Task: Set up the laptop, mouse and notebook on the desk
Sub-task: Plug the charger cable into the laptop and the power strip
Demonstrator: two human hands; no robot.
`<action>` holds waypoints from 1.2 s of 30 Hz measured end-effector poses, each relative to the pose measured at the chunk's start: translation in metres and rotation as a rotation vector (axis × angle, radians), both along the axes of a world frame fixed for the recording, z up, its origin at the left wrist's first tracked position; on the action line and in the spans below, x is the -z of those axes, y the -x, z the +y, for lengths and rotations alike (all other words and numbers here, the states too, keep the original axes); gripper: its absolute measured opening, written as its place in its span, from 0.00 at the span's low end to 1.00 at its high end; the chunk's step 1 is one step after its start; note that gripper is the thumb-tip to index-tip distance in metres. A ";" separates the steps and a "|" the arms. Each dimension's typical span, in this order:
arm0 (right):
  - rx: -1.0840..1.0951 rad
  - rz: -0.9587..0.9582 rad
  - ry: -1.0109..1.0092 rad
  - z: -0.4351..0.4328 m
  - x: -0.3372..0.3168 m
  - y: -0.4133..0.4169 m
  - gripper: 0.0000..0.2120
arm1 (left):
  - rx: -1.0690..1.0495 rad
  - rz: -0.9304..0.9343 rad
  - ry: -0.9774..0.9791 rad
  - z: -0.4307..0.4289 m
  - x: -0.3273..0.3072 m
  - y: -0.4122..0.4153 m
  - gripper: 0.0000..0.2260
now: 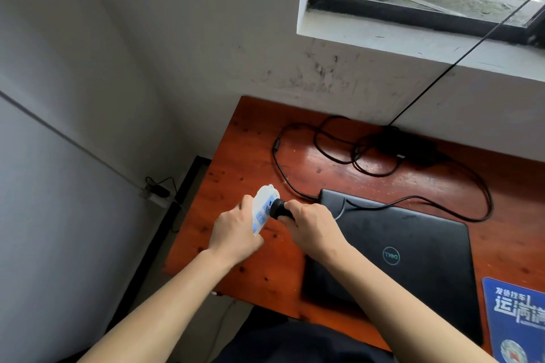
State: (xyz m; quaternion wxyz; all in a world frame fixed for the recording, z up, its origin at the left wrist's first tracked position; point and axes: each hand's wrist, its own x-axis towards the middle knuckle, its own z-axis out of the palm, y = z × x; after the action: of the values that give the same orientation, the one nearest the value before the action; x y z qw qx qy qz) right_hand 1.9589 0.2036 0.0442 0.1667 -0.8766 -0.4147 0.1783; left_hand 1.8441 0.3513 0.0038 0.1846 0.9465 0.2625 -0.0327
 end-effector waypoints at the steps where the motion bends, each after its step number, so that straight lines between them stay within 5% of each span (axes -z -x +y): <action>1: -0.010 -0.001 0.033 0.001 0.000 -0.001 0.12 | 0.006 0.003 0.009 -0.001 0.002 0.003 0.24; 7: -0.008 0.090 0.291 0.008 0.010 -0.006 0.18 | -0.084 -0.042 0.298 0.007 0.009 0.008 0.23; 12: -0.017 0.211 0.212 -0.009 0.016 -0.011 0.18 | -0.247 -0.095 1.089 0.022 -0.001 0.005 0.33; 14: -0.060 0.209 0.162 -0.013 0.013 -0.009 0.18 | -0.348 -0.058 1.223 0.022 -0.003 0.000 0.40; 18: -0.112 0.211 0.112 -0.013 0.008 -0.004 0.17 | -0.363 0.083 1.161 0.020 -0.006 -0.005 0.45; 31: -0.227 0.039 0.144 -0.002 -0.008 0.001 0.17 | -0.396 -0.028 0.909 0.015 -0.006 -0.007 0.38; 36: -0.231 -0.010 0.050 0.000 -0.011 -0.002 0.15 | -0.393 -0.011 1.082 0.024 -0.008 -0.008 0.38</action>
State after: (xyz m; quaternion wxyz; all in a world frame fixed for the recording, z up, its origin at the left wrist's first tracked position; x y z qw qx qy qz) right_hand 1.9607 0.2031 0.0557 0.1213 -0.8277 -0.5092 0.2023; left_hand 1.8524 0.3751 0.0119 0.6466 0.6509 0.3786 -0.1223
